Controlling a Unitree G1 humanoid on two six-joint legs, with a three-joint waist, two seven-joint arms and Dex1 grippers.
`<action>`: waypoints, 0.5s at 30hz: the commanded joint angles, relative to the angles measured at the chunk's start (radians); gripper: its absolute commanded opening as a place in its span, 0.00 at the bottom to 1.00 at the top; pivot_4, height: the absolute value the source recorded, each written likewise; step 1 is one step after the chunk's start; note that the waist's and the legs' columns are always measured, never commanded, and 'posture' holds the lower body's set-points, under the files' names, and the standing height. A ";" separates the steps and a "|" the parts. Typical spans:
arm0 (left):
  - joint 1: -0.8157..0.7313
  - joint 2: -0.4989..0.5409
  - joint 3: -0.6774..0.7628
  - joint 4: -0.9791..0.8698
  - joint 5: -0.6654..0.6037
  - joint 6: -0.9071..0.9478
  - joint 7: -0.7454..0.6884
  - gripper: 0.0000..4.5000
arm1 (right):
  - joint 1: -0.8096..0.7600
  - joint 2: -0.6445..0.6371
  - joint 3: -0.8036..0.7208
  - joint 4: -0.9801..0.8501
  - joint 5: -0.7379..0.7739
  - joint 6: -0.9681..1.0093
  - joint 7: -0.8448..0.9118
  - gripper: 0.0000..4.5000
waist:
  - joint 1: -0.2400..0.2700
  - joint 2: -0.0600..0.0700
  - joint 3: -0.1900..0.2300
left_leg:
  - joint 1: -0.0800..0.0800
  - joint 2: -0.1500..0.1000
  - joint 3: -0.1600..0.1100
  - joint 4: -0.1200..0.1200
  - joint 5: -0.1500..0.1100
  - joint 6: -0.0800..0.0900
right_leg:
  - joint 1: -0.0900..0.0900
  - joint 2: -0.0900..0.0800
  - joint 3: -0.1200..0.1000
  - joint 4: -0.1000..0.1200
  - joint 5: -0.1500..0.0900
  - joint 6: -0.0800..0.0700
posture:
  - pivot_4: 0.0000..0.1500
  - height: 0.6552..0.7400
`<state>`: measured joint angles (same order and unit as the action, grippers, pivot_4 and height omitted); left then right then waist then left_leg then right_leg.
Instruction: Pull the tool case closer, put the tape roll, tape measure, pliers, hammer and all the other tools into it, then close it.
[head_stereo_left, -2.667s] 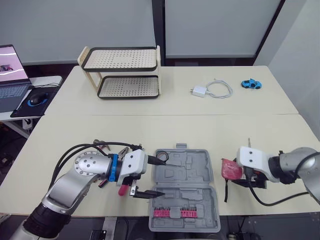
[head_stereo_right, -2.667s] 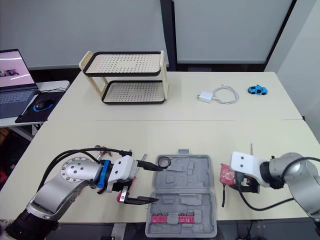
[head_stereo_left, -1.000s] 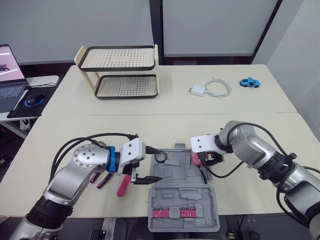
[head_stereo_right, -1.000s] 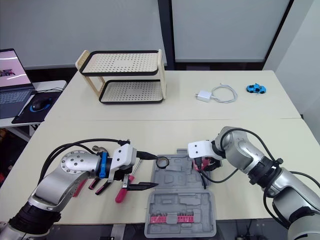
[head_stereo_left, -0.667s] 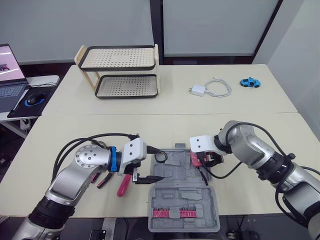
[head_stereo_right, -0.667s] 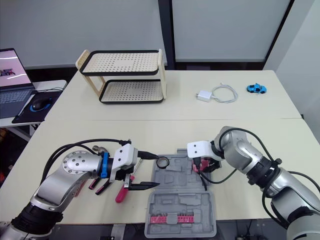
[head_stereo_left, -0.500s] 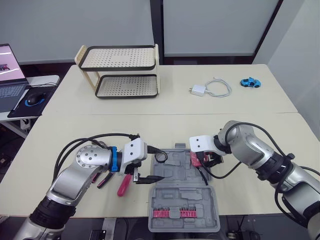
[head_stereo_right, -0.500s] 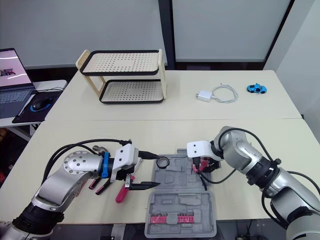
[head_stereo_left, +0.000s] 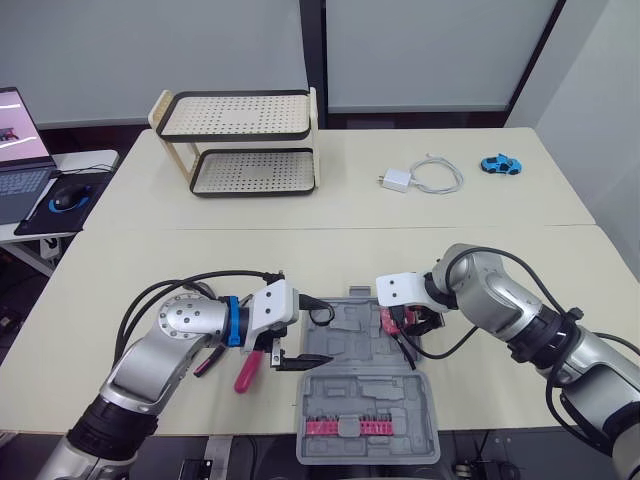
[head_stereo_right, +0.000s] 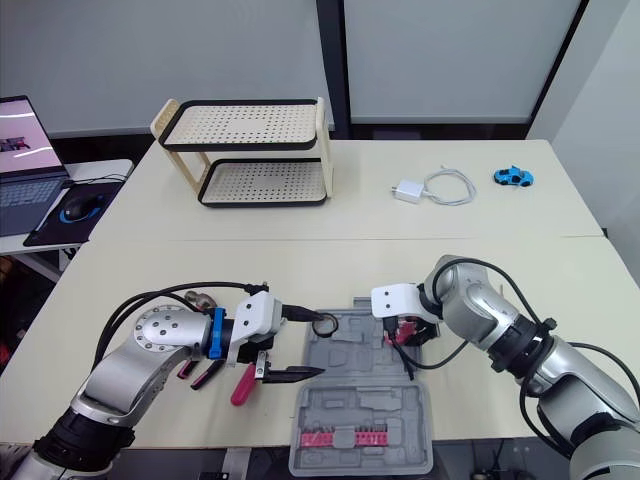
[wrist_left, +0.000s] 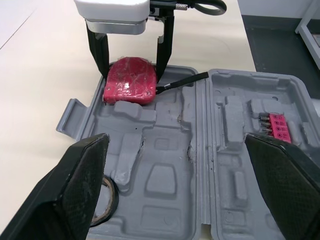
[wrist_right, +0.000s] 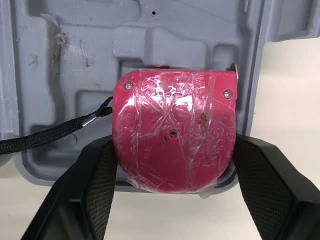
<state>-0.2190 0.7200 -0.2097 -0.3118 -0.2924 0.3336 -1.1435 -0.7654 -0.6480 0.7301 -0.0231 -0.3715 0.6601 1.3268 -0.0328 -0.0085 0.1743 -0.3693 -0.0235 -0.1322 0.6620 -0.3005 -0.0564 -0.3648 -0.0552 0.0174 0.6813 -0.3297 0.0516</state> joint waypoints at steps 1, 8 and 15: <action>0.003 -0.005 -0.003 -0.017 0.000 -0.020 0.004 1.00 | -0.009 -0.003 -0.028 -0.047 0.005 -0.002 0.006 0.95 | 0.000 0.000 0.000 | 0.000 0.000 0.000 0.000 0.000 0.000 | 0.000 0.000 0.000 0.000 0.000 0.000 | 1.00 1.00; 0.010 -0.003 0.001 -0.020 -0.004 -0.023 0.004 1.00 | -0.008 -0.047 -0.092 -0.186 0.074 0.076 0.062 0.99 | 0.001 0.000 0.000 | -0.004 0.000 0.000 0.001 0.000 0.000 | -0.004 0.000 0.000 0.000 0.000 0.000 | 1.00 1.00; 0.009 -0.004 0.016 -0.020 -0.016 -0.017 0.008 1.00 | 0.061 -0.092 -0.205 -0.260 0.174 0.030 0.024 0.99 | 0.001 0.000 0.000 | -0.010 0.000 -0.001 0.002 0.001 -0.002 | -0.008 -0.001 -0.001 0.001 0.000 0.000 | 1.00 1.00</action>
<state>-0.2081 0.7187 -0.2095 -0.3105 -0.2931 0.3232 -1.1416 -0.7305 -0.7328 0.5787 -0.2436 -0.2343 0.7254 1.3769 -0.0315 -0.0086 0.1742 -0.3791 -0.0233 -0.1338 0.6641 -0.2996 -0.0580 -0.3729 -0.0557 0.0161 0.6819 -0.3294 0.0515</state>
